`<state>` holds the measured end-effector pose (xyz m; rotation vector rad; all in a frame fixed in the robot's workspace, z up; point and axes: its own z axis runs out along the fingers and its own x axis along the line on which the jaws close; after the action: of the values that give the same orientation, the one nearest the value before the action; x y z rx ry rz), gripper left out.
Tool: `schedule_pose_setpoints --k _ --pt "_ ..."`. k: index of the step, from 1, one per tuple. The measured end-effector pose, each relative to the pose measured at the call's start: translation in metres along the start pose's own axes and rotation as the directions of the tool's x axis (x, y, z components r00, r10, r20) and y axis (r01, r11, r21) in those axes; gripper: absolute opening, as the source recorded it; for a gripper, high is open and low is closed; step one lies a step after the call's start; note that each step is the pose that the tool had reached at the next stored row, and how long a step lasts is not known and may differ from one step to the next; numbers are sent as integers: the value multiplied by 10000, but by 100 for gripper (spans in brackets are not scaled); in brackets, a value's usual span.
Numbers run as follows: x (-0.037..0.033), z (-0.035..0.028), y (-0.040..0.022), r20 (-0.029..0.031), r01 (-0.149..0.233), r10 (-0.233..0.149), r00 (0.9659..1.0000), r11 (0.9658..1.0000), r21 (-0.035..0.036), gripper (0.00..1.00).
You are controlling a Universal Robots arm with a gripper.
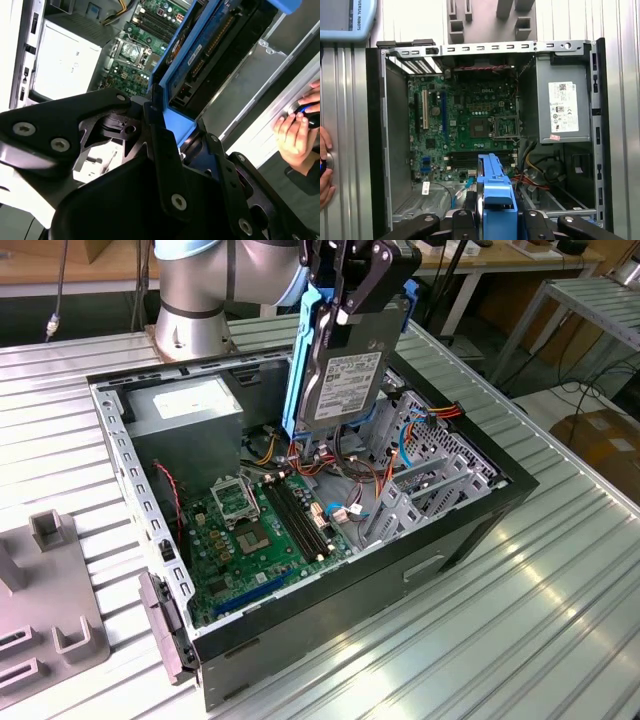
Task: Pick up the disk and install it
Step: 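Insert the disk into the insertion slot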
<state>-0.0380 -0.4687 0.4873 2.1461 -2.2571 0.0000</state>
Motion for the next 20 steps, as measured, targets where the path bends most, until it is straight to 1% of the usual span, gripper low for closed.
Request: schedule_pose_setpoints --k 1,4,5,7,9,10,12,13,16,20 --pt "29 0 -3 -15 -4 4 10000 10000 0 37" --pt "87 1 -13 -17 -6 6 10000 10000 1 37" --pt "116 3 -18 -17 -7 7 10000 10000 1 37" --pt "197 6 -35 -15 -9 9 10000 10000 1 37" --pt "249 7 -47 -16 -10 10 10000 10000 1 37" --pt "291 10 -55 -15 -11 11 10000 10000 2 37" --pt "348 12 -66 -17 -11 11 10000 10000 1 37" --pt "392 15 -75 -16 -11 11 10000 10000 1 37" --pt "444 17 -114 51 -10 10 10000 10000 -2 37" --pt "471 19 -174 52 -15 15 10000 10000 -3 37"
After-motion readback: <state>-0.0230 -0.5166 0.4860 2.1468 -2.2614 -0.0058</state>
